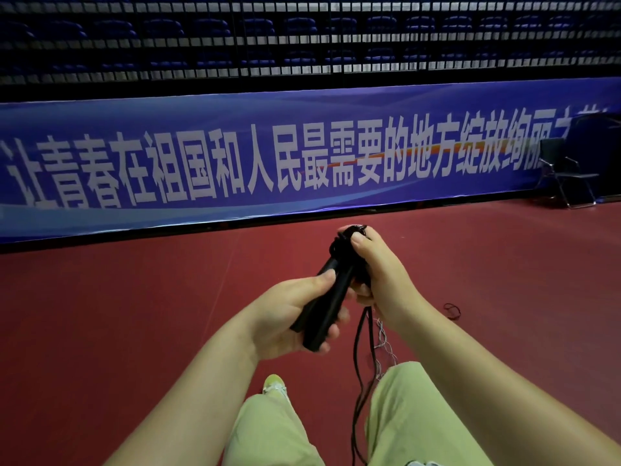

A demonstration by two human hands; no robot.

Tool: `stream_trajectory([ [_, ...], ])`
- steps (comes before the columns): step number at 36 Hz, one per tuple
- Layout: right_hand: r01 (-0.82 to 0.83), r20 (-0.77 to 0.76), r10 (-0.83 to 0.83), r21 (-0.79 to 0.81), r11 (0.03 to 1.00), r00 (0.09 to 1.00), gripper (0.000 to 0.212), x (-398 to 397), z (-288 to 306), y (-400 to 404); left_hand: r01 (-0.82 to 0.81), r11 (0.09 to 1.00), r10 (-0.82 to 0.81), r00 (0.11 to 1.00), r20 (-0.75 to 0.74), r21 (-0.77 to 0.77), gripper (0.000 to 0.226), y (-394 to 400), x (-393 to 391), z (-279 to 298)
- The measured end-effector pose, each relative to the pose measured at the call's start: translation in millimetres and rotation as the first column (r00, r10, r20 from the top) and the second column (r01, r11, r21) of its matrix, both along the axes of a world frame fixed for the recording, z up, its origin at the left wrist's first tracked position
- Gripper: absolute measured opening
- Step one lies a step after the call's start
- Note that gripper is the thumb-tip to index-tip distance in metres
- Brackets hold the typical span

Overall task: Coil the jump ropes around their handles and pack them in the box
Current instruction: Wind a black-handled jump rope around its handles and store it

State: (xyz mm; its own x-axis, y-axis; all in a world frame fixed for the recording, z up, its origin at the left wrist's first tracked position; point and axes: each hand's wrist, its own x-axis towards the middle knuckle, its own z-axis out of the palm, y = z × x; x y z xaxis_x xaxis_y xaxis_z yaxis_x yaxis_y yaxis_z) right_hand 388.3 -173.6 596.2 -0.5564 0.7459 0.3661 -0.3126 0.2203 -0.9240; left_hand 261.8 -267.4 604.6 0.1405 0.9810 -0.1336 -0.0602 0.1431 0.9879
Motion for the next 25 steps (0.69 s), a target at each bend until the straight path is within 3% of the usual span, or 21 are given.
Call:
stream_trajectory([
  [5, -0.059, -0.048, 0.060, 0.026, 0.998, 0.997, 0.035, 0.5, 2.7, 3.4, -0.005, 0.997, 0.005, 1.000, 0.000, 0.076, 0.054, -2.7, 1.6, -0.4],
  [11, -0.102, -0.094, 0.103, 0.020, 0.995, 0.990, 0.028, -1.1, 8.2, 3.3, 0.000, 0.995, -0.018, 0.984, 0.177, 0.099, 0.052, -1.1, 9.2, 0.6],
  [14, -0.095, -0.081, 0.096, 0.015, 0.995, 0.992, 0.024, -1.5, 7.3, 4.5, -0.026, 0.994, 0.003, 0.980, 0.198, 0.111, 0.053, 1.4, 11.9, -0.2],
  [20, -0.135, 0.094, 0.128, 0.072, 0.988, 0.987, 0.024, 6.9, 7.9, 13.3, -0.231, 0.947, 0.246, 0.968, -0.041, 0.225, 0.044, 8.4, 13.6, -4.6],
  [25, -0.170, 0.246, 0.149, 0.065, 0.983, 0.958, 0.020, 15.8, 5.6, 18.2, -0.256, 0.923, 0.327, 0.914, -0.238, 0.287, 0.036, 14.3, 9.6, -12.3],
])
